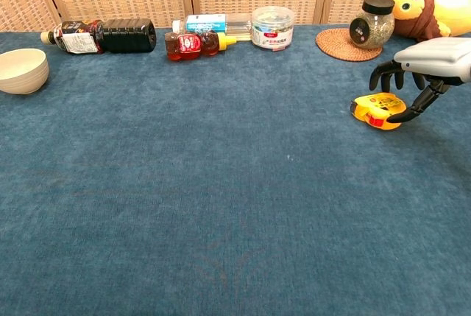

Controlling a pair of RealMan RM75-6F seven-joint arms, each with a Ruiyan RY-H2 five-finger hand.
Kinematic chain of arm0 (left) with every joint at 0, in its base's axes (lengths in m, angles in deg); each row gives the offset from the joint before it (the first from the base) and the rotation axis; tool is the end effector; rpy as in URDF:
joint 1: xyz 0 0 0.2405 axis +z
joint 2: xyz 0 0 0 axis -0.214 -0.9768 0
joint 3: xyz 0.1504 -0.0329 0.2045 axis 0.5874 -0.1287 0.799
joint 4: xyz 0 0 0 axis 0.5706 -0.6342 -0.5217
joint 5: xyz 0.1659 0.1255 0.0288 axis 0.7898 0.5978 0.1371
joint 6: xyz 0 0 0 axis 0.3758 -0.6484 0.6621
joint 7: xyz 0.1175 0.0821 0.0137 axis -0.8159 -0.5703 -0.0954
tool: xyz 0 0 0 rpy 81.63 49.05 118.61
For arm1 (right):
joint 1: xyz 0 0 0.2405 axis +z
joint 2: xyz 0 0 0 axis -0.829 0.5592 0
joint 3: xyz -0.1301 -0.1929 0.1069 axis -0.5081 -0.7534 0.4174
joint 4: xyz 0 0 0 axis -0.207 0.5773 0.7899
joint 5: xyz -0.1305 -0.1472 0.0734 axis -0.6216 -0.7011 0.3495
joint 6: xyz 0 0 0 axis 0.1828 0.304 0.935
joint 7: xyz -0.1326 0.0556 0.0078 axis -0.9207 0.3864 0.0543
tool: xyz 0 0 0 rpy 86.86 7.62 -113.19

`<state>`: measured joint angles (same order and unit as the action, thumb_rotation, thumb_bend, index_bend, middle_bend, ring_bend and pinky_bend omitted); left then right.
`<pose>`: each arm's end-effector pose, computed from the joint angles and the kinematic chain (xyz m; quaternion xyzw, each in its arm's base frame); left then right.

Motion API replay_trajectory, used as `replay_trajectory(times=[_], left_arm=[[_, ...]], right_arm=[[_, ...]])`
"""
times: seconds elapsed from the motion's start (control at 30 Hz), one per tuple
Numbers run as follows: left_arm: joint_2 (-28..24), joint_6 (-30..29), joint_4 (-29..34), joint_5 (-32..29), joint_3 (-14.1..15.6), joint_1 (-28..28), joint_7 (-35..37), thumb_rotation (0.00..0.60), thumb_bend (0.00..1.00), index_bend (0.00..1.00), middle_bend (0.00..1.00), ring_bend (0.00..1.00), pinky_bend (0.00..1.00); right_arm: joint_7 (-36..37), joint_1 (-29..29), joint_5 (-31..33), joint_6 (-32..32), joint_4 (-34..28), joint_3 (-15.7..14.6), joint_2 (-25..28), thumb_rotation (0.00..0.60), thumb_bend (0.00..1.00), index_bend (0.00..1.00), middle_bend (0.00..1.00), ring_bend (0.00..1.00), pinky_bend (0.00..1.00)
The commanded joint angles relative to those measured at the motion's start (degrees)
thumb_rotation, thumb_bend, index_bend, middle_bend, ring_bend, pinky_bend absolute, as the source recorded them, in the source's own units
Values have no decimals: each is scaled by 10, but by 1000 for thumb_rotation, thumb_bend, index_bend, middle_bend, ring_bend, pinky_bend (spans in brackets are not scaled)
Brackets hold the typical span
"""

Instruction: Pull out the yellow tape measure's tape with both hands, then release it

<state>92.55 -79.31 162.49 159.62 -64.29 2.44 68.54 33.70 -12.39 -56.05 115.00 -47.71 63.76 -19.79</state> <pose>-0.2690 0.2077 0.1862 -0.6553 -0.2964 -0.3472 0.6018 -0.2538 -0.3993 0.0302 0.8047 -0.3055 0.2518 0.4425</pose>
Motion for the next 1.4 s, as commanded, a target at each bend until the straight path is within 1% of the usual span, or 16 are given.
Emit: replay_trajectory(times=[0.03,0.43,0.53,0.73,0.9,1.0,1.2,1.3,1.4], left_arm=[[0,-1,0,0,0,1,0,556,261,583,501,397,364],[1,-4,0,-5,-1,2,-1,556,260,583,502,397,364],[1,-5,-1,-5,0,3,0,558,260,583,502,397,364],[2,-7,-4,-6,1,4,3,559,261,583,502,397,364],[3,-4,-9,-7,3,4,8,559,260,583,502,397,364],[4,2,-11,-7,3,1,10,556,260,583,502,397,365],[3,12,-5,0,1,-9,13,557,261,583,502,396,395],[-7,38,10,3,-3,-28,18,560,259,583,501,396,404],[-17,68,27,-4,-12,-50,20,555,259,583,502,397,409]], right_arm=[[7,1,-1,-2,9,-3,-4,355,240,268,349,353,444],[31,3,-10,0,38,-16,-23,355,239,312,375,383,460],[37,5,-15,5,44,-18,-27,356,240,344,396,402,469],[50,5,-18,17,51,-17,-36,356,236,438,450,460,508],[58,5,-15,23,54,-14,-40,359,234,525,531,540,556],[65,0,-15,38,45,-12,-33,360,235,551,567,577,578],[67,-12,-13,68,7,-6,-6,357,236,561,578,589,592],[61,-26,-17,94,-38,-9,18,356,235,561,578,589,594],[47,-37,-20,107,-83,-15,37,356,235,561,578,588,589]])
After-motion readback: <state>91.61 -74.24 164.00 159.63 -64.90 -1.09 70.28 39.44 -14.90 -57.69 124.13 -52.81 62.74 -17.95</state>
